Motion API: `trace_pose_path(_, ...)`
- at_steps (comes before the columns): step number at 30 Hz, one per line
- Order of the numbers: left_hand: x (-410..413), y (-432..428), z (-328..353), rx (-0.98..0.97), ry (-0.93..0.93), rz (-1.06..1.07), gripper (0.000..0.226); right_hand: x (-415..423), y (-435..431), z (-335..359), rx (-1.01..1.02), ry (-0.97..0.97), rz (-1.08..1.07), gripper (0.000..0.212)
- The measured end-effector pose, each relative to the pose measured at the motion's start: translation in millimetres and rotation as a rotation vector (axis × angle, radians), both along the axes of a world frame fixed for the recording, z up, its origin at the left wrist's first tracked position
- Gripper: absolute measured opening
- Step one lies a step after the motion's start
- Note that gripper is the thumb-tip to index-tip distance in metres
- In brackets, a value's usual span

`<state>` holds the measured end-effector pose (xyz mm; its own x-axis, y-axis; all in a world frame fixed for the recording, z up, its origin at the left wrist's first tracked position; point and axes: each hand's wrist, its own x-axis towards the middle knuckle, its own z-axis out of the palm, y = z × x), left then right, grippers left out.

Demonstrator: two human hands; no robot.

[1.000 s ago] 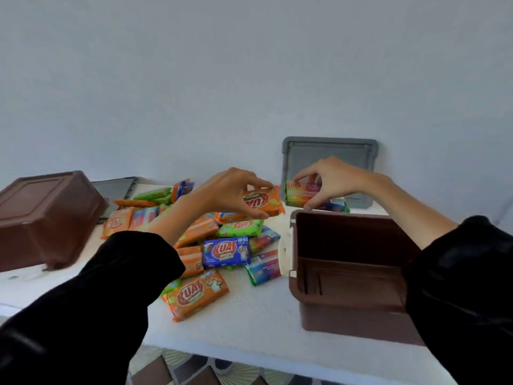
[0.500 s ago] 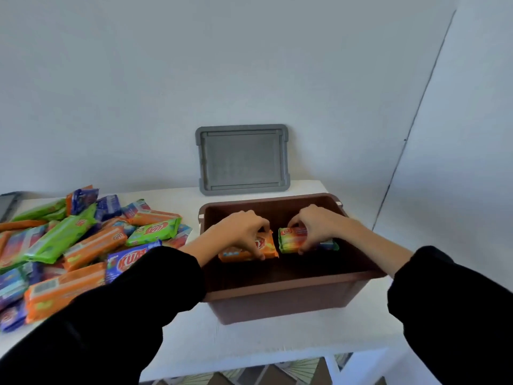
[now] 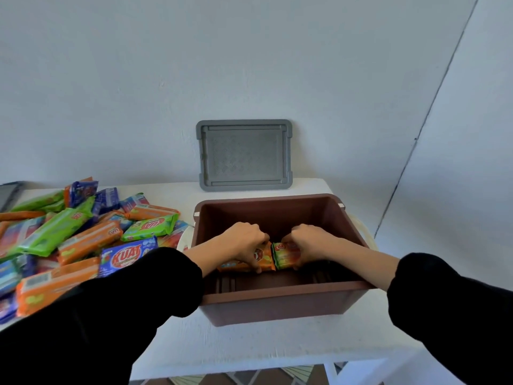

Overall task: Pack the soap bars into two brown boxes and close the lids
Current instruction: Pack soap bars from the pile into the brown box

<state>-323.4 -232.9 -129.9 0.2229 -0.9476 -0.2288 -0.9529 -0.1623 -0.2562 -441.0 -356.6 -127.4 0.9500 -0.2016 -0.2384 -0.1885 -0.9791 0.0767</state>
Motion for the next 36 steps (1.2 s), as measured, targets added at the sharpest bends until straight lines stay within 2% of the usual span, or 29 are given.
trace_pose_path(3,-0.6,0.8,3.7,-0.003,0.047,0.025,0.077,-0.7,-0.6,5.6,0.03,-0.017,-0.01,0.074)
trace_pose_path(5,1.6,4.5,10.2,-0.058,0.123,0.048,0.068,-0.9,0.3,13.0,0.095,-0.079,-0.035,0.07)
trace_pose_path(11,25.5,59.1,67.5,-0.524,0.451,0.179,0.033,26.9,26.2,60.0,0.291,-0.293,-0.05,0.053)
trace_pose_path(14,49.4,116.3,89.4,-0.679,0.483,0.3,0.025,63.5,62.1,83.5,0.353,-0.373,0.061,0.051)
trace_pose_path(17,77.4,185.0,94.0,-0.76,0.439,0.47,0.024,103.1,109.9,94.5,0.373,-0.421,0.203,0.051)
trace_pose_path(21,97.8,267.5,84.9,-0.696,0.332,0.636,0.032,147.8,174.9,91.0,0.368,-0.404,0.36,0.052)
trace_pose_path(25,110.9,314.6,54.0,-0.578,0.294,0.75,0.05,178.4,224.5,69.4,0.339,-0.322,0.493,0.058)
trace_pose_path(28,115.1,326.1,28.1,-0.516,0.36,0.765,0.059,195.9,243.6,44.9,0.211,-0.22,0.576,0.071)
trace_pose_path(31,114.6,325.1,3.8,-0.473,0.388,0.72,0.064,206.6,248.3,25.7,0.18,-0.092,0.572,0.087)
trace_pose_path(36,118.1,323.4,-14.5,-0.424,0.355,0.666,0.071,206.9,238.8,5.0,0.024,0.054,0.538,0.096)
